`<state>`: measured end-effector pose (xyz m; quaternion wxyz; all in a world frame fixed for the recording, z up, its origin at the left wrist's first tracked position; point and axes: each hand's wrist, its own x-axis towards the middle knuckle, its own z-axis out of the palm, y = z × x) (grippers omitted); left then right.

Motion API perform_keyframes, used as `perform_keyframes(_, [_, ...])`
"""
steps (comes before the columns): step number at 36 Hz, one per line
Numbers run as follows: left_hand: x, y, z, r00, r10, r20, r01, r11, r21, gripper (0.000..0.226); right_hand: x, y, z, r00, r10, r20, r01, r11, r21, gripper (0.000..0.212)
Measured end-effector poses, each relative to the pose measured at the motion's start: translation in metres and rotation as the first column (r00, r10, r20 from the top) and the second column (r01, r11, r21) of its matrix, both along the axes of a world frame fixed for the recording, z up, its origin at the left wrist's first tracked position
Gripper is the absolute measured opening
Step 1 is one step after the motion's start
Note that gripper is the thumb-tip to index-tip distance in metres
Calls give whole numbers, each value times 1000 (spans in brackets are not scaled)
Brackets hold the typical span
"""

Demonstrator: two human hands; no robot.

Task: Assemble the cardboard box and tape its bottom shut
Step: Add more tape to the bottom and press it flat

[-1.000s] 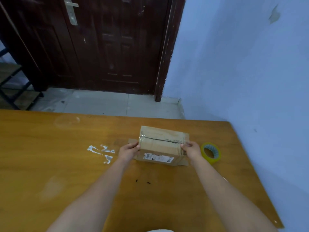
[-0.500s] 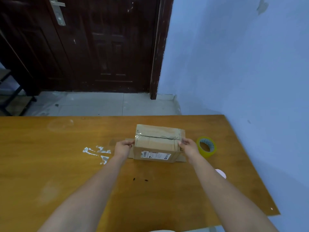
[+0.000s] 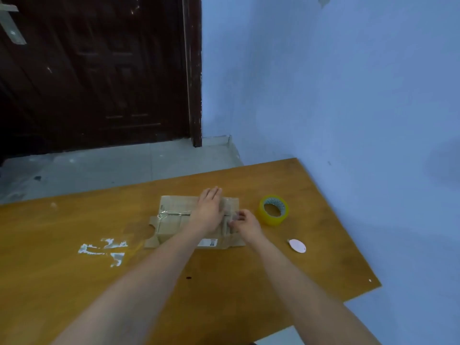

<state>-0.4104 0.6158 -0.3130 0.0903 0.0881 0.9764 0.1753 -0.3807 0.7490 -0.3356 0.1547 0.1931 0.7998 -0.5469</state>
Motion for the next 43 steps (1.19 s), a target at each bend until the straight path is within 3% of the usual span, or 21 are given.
perform_keyframes(5, [3,7,-21,999,-44,32,45,997,-59,59,7,10,1,996,56,-66,-46,989,139,55])
perform_keyframes(8, [4,2,-28,998,-69,-7,69,995,-73,60,10,18,2,979,108,-171,-56,957,284,47])
perform_keyframes(12, [7,-2,-32,992,-118,-45,113,989,-96,61,8,20,6,939,168,-300,-55,934,352,33])
perform_keyframes(16, [9,-2,-33,991,-120,-63,114,989,-92,61,0,14,8,907,276,-319,-125,898,422,34])
perform_keyframes(27, [11,-2,-26,989,-135,-58,129,987,-95,57,-9,-3,5,944,297,-141,-247,924,291,42])
perform_keyframes(34, [11,-3,-28,989,-135,-60,129,987,-100,58,-8,-2,6,952,278,-130,-237,935,263,43])
perform_keyframes(43, [10,-2,-31,990,-130,-57,124,987,-103,59,17,6,-1,901,394,-179,-332,895,297,35])
